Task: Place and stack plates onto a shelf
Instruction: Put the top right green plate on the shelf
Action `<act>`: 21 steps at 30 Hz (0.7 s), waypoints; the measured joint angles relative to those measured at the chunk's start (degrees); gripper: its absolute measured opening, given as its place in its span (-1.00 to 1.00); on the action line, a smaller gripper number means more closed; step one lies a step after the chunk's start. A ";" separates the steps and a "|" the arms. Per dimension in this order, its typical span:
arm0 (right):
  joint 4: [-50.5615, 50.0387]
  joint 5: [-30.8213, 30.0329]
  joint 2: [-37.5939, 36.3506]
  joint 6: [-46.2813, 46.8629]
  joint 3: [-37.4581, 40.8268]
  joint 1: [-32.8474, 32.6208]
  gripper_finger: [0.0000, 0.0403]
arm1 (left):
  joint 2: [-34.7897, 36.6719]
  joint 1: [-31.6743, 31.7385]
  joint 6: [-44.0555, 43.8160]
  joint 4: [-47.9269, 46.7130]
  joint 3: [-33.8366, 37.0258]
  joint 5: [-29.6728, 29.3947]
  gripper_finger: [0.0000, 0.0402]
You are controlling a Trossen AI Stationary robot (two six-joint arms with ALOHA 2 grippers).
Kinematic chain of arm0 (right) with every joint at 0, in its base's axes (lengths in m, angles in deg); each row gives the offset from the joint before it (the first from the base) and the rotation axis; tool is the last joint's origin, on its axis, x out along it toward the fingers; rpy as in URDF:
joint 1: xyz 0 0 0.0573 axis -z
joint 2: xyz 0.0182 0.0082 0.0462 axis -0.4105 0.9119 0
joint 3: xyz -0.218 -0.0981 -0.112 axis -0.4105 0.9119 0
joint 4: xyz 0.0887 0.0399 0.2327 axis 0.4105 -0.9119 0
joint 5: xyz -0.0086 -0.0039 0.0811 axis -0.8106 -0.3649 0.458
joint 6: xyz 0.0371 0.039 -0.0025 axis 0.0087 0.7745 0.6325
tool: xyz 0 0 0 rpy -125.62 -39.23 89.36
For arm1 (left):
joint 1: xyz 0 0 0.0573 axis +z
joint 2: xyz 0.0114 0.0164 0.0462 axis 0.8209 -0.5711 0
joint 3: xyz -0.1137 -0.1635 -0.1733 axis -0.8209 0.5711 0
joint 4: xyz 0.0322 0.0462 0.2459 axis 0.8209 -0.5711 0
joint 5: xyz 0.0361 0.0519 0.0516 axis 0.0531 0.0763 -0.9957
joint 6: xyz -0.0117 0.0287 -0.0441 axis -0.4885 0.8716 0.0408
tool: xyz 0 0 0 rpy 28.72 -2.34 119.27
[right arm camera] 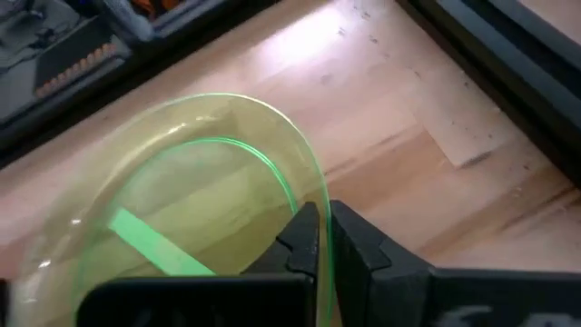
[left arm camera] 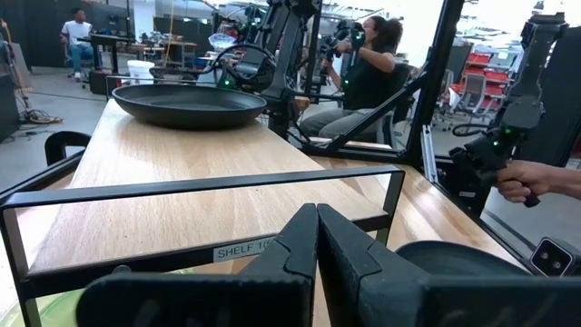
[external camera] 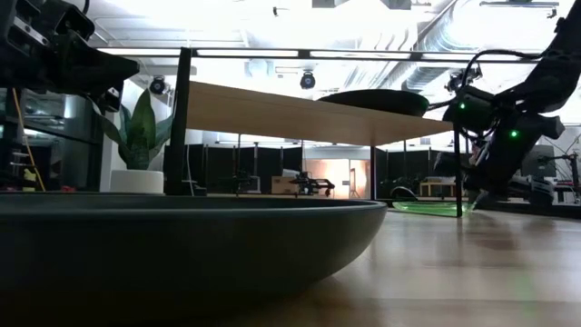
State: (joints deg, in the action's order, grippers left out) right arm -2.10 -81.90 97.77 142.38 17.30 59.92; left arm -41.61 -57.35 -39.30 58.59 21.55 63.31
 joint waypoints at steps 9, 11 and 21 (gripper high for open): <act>-1.74 -0.43 -12.17 -6.19 -0.02 0.04 -1.00 | 0.00 0.00 1.42 0.02 0.00 0.00 -1.00; -3.88 -1.13 -15.31 -6.56 -0.02 0.04 -1.00 | 0.00 0.00 1.40 -0.02 0.00 0.00 -1.00; -12.67 4.92 -22.20 -7.70 -0.02 0.04 -1.00 | 0.02 0.00 1.36 -0.22 0.02 0.00 -1.00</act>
State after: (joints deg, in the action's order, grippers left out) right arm -14.77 -76.98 75.57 134.68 17.27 59.96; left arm -41.60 -57.35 -37.94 58.36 21.57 63.31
